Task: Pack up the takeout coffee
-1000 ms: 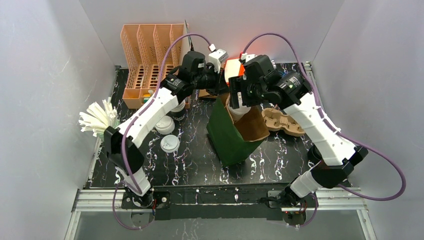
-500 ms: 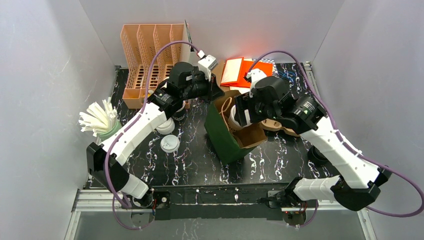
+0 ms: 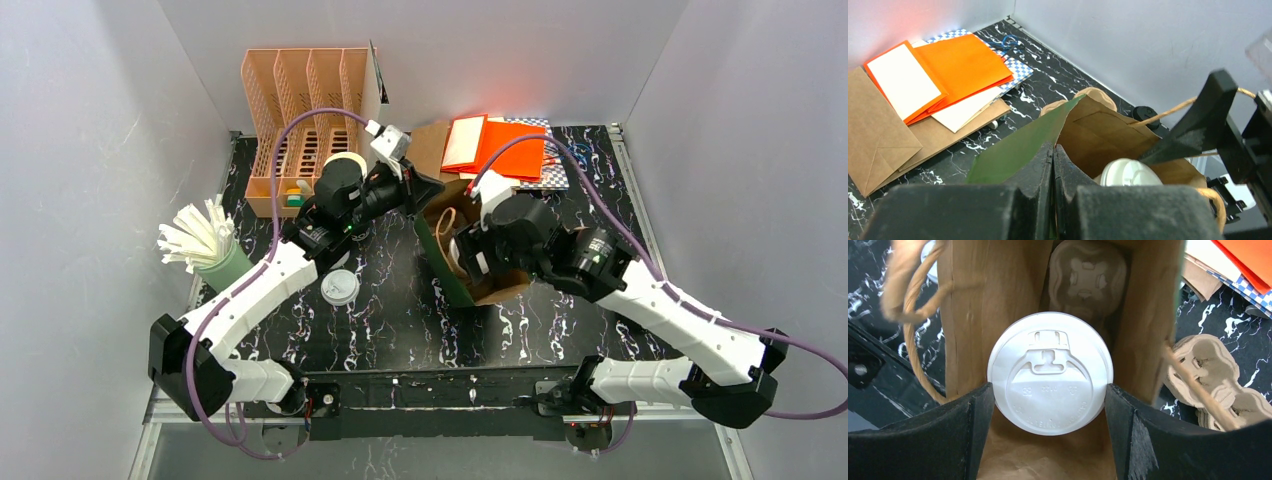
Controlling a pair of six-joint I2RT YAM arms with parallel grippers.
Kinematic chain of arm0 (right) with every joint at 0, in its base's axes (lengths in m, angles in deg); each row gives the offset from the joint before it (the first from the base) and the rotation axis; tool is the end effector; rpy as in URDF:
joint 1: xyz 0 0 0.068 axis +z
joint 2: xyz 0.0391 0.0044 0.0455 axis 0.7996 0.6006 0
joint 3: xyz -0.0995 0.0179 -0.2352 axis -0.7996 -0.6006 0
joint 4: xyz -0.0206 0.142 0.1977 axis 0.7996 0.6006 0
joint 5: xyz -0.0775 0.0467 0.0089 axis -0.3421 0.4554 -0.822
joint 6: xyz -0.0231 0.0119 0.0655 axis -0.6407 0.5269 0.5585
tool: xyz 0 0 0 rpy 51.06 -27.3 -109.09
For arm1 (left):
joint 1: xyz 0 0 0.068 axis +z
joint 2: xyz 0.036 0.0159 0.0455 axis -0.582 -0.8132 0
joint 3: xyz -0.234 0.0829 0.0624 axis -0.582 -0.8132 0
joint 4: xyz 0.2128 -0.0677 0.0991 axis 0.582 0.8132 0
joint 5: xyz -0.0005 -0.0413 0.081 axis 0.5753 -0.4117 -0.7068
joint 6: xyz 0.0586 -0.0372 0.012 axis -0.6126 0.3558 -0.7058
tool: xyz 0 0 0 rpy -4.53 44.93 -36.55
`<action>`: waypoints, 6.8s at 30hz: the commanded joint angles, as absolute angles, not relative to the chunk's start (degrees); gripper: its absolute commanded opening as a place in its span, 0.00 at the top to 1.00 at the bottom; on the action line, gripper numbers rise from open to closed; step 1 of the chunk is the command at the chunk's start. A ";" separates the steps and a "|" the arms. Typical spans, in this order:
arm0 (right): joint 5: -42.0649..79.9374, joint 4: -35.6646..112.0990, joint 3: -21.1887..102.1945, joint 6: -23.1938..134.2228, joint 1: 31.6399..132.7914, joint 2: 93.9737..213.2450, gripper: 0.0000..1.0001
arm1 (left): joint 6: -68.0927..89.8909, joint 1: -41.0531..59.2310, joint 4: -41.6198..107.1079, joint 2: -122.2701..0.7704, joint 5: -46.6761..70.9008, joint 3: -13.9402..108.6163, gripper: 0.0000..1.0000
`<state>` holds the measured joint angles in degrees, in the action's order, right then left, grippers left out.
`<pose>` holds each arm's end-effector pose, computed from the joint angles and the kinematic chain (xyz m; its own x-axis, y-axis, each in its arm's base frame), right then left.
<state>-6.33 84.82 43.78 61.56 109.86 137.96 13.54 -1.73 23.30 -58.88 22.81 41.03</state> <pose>0.1412 0.1837 0.3773 -0.4433 -0.2896 -0.8483 -0.5750 0.8179 0.0212 0.2359 -0.2034 0.3878 -0.1521 -0.1761 -0.9725 0.8189 0.5285 -0.2238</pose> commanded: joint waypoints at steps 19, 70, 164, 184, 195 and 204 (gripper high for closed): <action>-29.02 62.55 31.50 51.95 116.45 137.91 0.61 | 15.14 -2.12 12.60 -63.05 34.68 40.72 1.00; -12.09 54.69 20.25 51.95 103.16 140.01 0.64 | 18.26 -2.09 11.80 -70.26 37.39 43.74 1.00; -8.61 86.20 47.58 58.74 95.01 152.24 0.67 | 35.06 -0.62 4.61 -80.15 47.10 55.50 1.00; -10.34 77.66 43.82 56.40 95.06 146.30 0.67 | 35.12 -0.62 9.31 -79.28 47.16 53.56 1.00; -10.57 77.28 40.43 54.98 95.01 148.45 0.68 | 35.42 -0.62 9.87 -77.90 47.19 52.16 1.00; -11.56 75.89 37.26 54.77 95.01 147.86 0.68 | 37.88 -0.61 8.00 -77.46 47.67 50.12 1.00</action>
